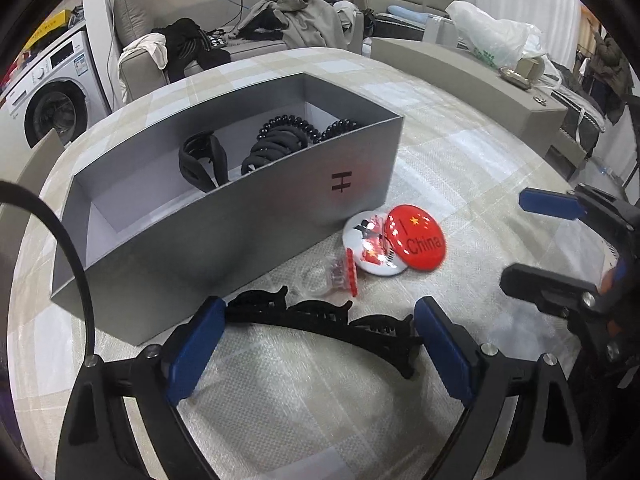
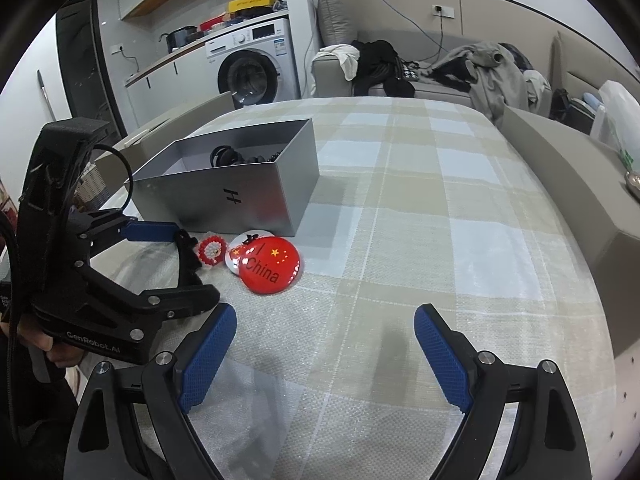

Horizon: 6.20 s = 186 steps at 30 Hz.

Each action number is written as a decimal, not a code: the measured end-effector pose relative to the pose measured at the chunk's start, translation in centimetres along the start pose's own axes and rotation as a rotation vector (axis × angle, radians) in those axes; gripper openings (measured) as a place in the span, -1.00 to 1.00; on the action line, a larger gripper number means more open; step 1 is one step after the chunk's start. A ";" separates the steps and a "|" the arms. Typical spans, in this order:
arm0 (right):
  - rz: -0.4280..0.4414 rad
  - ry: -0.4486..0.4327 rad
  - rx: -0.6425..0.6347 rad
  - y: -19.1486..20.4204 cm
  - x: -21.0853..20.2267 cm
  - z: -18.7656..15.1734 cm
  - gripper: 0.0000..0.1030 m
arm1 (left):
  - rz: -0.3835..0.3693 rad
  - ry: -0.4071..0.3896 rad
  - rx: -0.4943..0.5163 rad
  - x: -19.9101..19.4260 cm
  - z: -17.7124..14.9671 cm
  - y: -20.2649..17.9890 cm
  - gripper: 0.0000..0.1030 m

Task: Organize jewelry
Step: 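Close the left tool on the second long black hair clip and lift it, then raise the black clip with the left tool while the right tool grasps the red China badge, then carry the black clip and red badge into the grey box and open both tools, then withdraw both open tools from the box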

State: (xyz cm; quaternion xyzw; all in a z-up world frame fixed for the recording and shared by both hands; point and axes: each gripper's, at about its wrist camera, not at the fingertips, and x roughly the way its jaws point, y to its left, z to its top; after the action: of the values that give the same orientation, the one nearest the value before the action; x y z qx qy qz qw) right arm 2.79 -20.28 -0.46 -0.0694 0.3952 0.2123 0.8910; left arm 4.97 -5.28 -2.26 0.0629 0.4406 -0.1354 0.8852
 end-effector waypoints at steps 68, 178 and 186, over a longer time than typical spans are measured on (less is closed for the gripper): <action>0.187 -0.289 0.044 2.1 -1.5 13.6 -0.19 | 0.111 -0.457 -0.291 -7.5 3.7 7.9 0.79; 0.112 0.003 -0.028 1.3 3.3 5.1 1.00 | 0.137 -0.266 -0.167 -3.9 -1.4 2.6 0.97; 0.083 0.046 -0.014 0.7 4.1 5.1 1.00 | 0.128 -0.259 -0.192 -3.9 -1.6 3.0 0.97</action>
State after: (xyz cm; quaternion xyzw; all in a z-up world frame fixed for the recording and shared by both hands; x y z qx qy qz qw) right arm 8.35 -16.83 0.04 -0.0640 0.4166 0.2502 0.8716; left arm 2.42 -1.32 -0.19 -0.0120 0.3288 -0.0431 0.9433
